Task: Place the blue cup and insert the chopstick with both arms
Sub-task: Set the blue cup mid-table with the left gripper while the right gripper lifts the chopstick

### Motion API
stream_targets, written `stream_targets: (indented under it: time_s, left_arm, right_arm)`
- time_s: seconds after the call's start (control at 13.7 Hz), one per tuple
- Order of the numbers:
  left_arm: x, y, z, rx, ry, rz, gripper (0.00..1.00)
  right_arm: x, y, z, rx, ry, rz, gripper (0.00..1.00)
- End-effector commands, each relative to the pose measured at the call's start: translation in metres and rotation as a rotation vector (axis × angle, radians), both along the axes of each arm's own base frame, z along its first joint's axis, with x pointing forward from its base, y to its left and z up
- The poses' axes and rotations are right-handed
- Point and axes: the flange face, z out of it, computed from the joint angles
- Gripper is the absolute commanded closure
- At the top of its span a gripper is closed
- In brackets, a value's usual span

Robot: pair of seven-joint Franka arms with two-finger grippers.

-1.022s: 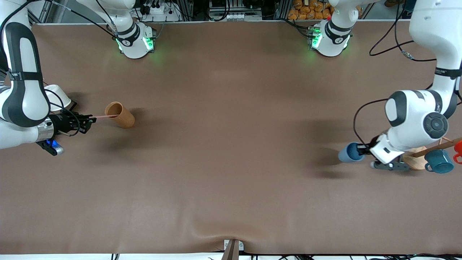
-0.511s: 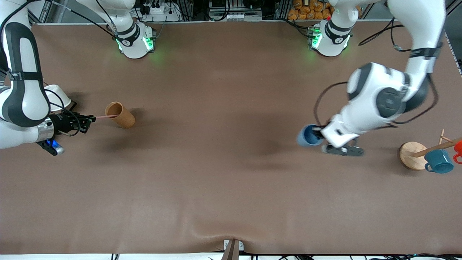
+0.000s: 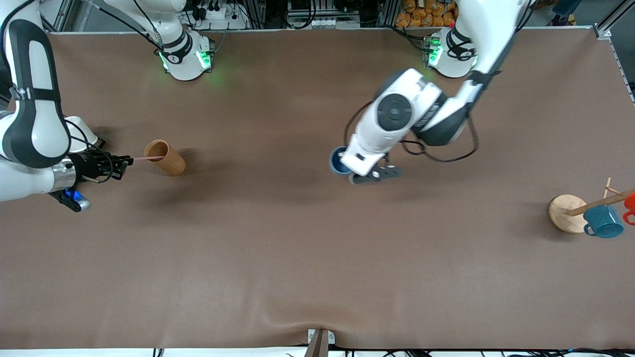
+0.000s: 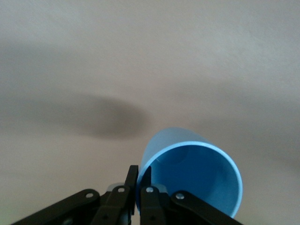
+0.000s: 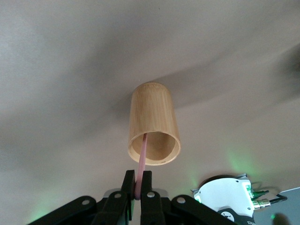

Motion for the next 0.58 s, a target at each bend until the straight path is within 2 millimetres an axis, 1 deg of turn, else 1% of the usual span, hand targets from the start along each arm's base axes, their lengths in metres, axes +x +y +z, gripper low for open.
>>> stream_targets:
  time_s: [0.0,0.07,0.22,0.29,0.44,0.51]
  left_arm:
    - [-0.002,-0.025,-0.023,0.025,-0.022,0.075,1.00]
    - [-0.006,-0.030,-0.033,0.065,-0.047,0.082,1.00]
    - [-0.023,-0.051,-0.056,0.094,-0.057,0.120,1.00]
    - [-0.029,-0.060,-0.062,0.087,-0.059,0.158,1.00]
    - [-0.031,-0.062,-0.069,0.109,-0.087,0.212,1.00]
    - [-0.041,-0.071,-0.074,0.121,-0.100,0.232,1.00]
  right_arm:
    - [-0.003,0.013,0.045,-0.070,-0.036,0.048,1.00]
    - [0.001,0.013,0.060,-0.080,-0.047,0.059,1.00]
    - [0.006,0.013,0.090,-0.087,-0.067,0.066,1.00]
    - [0.007,0.014,0.100,-0.087,-0.077,0.072,1.00]
    - [0.010,0.016,0.119,-0.088,-0.100,0.077,1.00]
    - [0.011,0.016,0.131,-0.088,-0.115,0.079,1.00]
